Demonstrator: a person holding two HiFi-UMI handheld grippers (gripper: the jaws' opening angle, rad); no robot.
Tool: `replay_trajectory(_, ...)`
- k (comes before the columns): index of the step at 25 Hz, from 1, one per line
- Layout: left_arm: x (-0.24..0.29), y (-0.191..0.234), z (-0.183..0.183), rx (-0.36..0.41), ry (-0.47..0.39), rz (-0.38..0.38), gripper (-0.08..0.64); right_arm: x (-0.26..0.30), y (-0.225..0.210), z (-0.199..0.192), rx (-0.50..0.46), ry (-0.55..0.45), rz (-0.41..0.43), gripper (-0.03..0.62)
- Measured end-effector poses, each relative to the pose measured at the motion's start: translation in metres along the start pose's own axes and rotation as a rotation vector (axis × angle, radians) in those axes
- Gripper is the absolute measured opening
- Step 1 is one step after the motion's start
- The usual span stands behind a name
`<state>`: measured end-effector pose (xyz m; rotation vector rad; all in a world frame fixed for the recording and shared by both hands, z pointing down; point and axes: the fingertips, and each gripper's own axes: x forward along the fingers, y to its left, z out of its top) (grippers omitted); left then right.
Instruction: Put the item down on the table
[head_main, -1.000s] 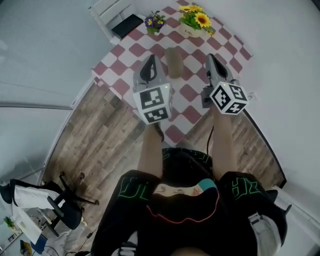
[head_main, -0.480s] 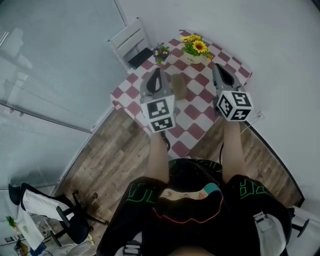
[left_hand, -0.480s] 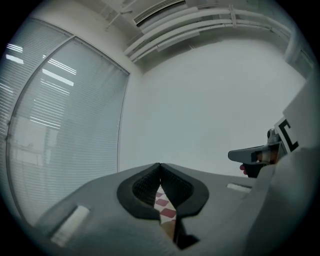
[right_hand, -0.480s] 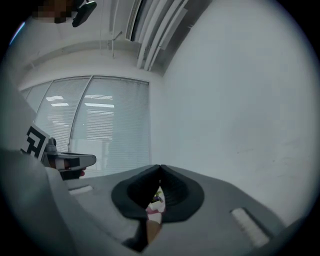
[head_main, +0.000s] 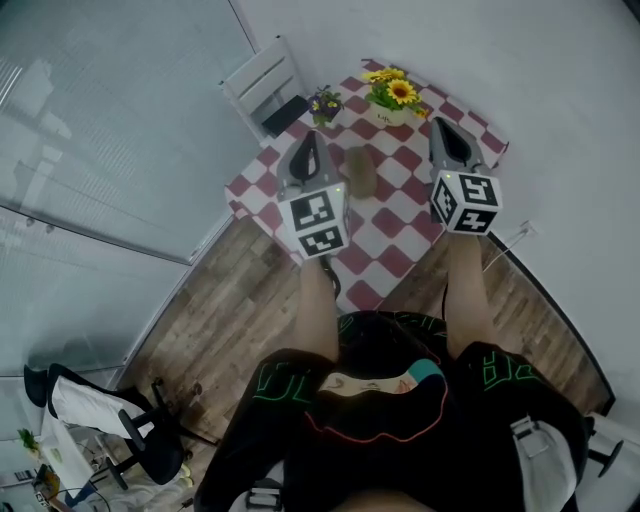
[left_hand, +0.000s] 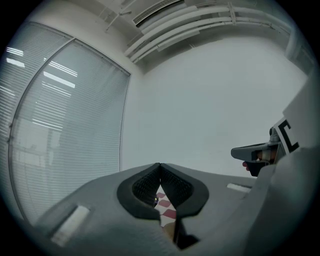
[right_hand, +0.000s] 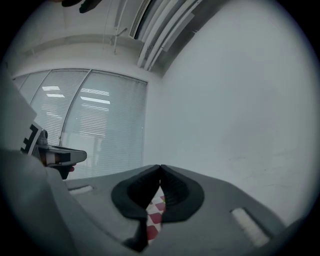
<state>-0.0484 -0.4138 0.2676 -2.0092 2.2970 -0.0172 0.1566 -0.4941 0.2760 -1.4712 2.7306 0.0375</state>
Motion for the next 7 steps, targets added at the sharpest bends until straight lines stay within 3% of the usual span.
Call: replay_trajectory(7, 0.0024, 0.0063, -0.0034, -0.004, 0.012, 0.014, 0.008, 0.0058, 0.0071, 0.0037, -0.053, -0.014, 0.013, 0.003)
